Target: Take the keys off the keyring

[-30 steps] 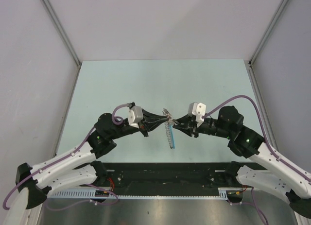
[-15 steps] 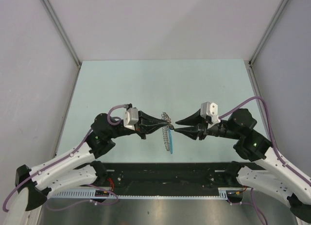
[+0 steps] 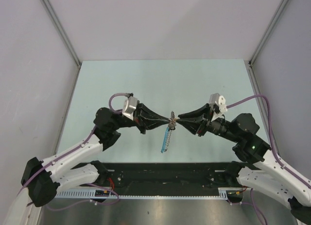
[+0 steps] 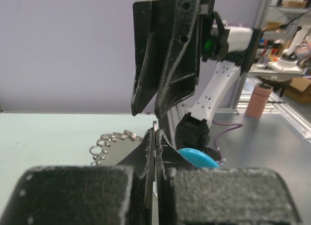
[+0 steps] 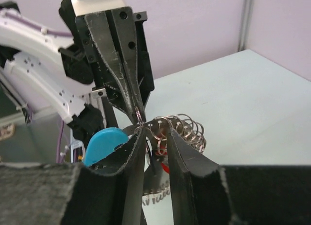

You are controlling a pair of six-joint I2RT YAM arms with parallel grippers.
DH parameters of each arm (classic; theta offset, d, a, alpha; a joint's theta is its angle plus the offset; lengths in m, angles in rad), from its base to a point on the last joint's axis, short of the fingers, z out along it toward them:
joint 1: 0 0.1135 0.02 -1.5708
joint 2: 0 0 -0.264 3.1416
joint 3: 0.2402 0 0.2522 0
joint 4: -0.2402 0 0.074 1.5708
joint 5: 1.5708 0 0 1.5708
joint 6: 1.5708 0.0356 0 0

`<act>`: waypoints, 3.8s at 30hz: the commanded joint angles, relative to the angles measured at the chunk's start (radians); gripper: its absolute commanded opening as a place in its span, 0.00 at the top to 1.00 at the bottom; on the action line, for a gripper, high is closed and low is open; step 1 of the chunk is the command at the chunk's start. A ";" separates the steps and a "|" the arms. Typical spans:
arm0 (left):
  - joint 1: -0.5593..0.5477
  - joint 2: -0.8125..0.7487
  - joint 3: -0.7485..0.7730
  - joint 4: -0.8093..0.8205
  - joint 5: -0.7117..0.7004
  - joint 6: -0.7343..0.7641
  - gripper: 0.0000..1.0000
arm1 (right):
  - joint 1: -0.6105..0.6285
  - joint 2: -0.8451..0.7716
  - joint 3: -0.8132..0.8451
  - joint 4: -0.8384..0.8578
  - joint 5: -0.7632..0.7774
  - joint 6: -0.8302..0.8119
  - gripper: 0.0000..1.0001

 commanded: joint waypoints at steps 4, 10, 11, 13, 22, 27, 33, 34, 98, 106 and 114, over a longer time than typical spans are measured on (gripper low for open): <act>0.080 0.121 -0.006 0.617 0.102 -0.505 1.00 | -0.004 -0.062 -0.025 0.130 0.180 0.171 0.75; 0.086 0.150 -0.001 0.708 0.103 -0.590 1.00 | -0.002 -0.061 -0.027 0.110 0.082 0.138 0.73; 0.086 0.158 0.000 0.745 0.108 -0.607 0.99 | -0.001 -0.061 -0.027 0.105 0.051 0.115 0.73; 0.087 0.176 0.002 0.833 0.122 -0.671 0.99 | 0.001 -0.059 -0.028 0.101 0.028 0.104 0.73; 0.104 0.268 0.043 1.012 0.142 -0.831 1.00 | 0.025 -0.039 -0.034 0.211 0.019 0.182 0.73; 0.106 0.276 0.054 1.013 0.145 -0.845 1.00 | 0.042 -0.022 -0.031 0.213 0.102 0.253 0.73; 0.104 0.276 0.059 1.010 0.142 -0.852 1.00 | 0.044 0.010 -0.033 0.183 0.166 0.306 0.78; 0.106 0.275 0.059 1.012 0.142 -0.852 1.00 | 0.044 0.011 -0.031 0.183 0.166 0.313 0.78; 0.069 0.181 0.364 -0.346 0.447 0.940 1.00 | 0.045 -0.226 -0.323 0.392 0.158 -0.213 0.69; 0.070 0.173 0.309 -0.191 0.470 0.794 1.00 | 0.048 -0.113 -0.326 0.567 0.080 -0.356 0.74; 0.072 0.161 0.302 -0.199 0.485 0.786 1.00 | 0.082 -0.082 -0.323 0.619 0.083 -0.410 0.74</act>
